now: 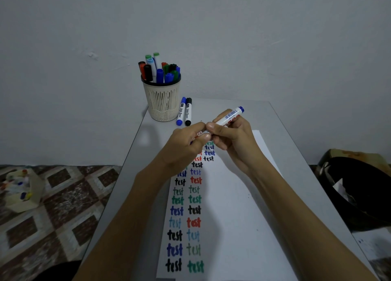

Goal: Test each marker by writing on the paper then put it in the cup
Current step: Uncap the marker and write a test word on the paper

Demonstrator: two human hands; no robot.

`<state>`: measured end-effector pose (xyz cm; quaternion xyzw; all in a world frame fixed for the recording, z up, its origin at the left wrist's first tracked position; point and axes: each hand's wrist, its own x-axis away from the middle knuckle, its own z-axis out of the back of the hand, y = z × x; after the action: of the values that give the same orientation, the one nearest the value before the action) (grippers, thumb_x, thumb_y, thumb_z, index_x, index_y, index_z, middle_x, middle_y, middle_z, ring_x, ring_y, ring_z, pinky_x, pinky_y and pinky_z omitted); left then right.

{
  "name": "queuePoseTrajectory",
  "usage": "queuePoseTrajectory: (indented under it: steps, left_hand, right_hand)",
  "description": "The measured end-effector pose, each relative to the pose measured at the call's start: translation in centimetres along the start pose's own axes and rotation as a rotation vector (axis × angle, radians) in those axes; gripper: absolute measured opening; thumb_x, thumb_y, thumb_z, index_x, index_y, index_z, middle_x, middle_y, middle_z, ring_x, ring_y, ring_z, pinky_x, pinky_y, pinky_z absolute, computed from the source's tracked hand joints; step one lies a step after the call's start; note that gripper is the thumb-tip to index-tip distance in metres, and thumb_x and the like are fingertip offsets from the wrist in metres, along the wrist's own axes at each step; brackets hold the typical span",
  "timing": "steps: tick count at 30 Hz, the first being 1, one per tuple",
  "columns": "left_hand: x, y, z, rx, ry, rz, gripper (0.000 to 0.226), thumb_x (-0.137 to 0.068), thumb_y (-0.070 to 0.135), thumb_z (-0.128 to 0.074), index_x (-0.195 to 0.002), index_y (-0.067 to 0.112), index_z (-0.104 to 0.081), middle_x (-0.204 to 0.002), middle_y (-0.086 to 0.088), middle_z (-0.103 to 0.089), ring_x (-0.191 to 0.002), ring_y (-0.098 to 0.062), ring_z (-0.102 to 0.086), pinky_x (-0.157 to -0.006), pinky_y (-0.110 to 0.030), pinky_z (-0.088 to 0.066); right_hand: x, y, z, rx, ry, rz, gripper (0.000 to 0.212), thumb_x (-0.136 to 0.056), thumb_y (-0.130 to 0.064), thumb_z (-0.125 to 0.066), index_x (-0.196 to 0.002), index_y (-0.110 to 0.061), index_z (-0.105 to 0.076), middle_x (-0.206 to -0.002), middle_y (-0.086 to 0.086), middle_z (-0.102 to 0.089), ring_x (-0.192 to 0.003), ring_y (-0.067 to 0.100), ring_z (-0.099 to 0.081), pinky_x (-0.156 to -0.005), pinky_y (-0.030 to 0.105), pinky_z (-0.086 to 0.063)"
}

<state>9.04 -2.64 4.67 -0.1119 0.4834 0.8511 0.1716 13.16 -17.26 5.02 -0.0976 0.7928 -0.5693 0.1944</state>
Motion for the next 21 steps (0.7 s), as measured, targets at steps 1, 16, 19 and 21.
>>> queuePoseTrajectory:
  steps: [1, 16, 19, 21]
  left_hand:
    - [0.0, -0.1, -0.1, -0.003, 0.002, 0.002, 0.021, -0.097, 0.012, -0.042, -0.111, 0.007, -0.057, -0.062, 0.002, -0.049, -0.056, -0.012, -0.045, -0.055, -0.035, -0.043]
    - [0.3, -2.3, 0.8, -0.074, 0.044, 0.056, 0.032, -0.088, 0.032, -0.046, -0.12, 0.026, -0.049, -0.068, 0.006, -0.055, -0.067, -0.018, -0.059, -0.066, -0.032, -0.05]
    - [0.4, -3.6, 1.4, -0.066, 0.012, 0.052, 0.043, -0.085, -0.001, -0.04, -0.123, 0.019, -0.047, -0.091, 0.001, -0.055, -0.084, -0.017, -0.058, -0.078, -0.024, -0.05]
    - [0.5, -4.3, 1.5, -0.098, 0.007, 0.043, 0.05, -0.086, -0.008, -0.039, -0.128, 0.019, -0.043, -0.108, 0.001, -0.053, -0.091, -0.011, -0.058, -0.08, -0.018, -0.049]
  right_hand:
    - [0.0, 0.0, 0.0, 0.002, -0.002, 0.0, 0.018, -0.08, 0.004, -0.066, -0.073, -0.006, -0.052, -0.056, 0.007, -0.056, -0.042, 0.011, -0.041, -0.041, 0.019, -0.033]
    - [-0.3, -0.1, 1.7, -0.092, 0.144, 0.048, 0.023, -0.078, 0.0, -0.063, -0.068, -0.01, -0.045, -0.059, 0.009, -0.055, -0.043, 0.018, -0.05, -0.04, 0.022, -0.042]
    - [-0.3, -0.1, 2.0, -0.129, 0.19, 0.009, 0.011, -0.09, 0.0, -0.057, -0.082, -0.006, -0.054, -0.086, 0.015, -0.069, -0.065, 0.025, -0.068, -0.053, 0.028, -0.056]
    - [-0.3, 0.0, 1.8, -0.085, 0.175, -0.02, 0.007, -0.092, -0.002, -0.057, -0.086, -0.005, -0.057, -0.096, 0.017, -0.071, -0.08, 0.029, -0.071, -0.06, 0.033, -0.059]
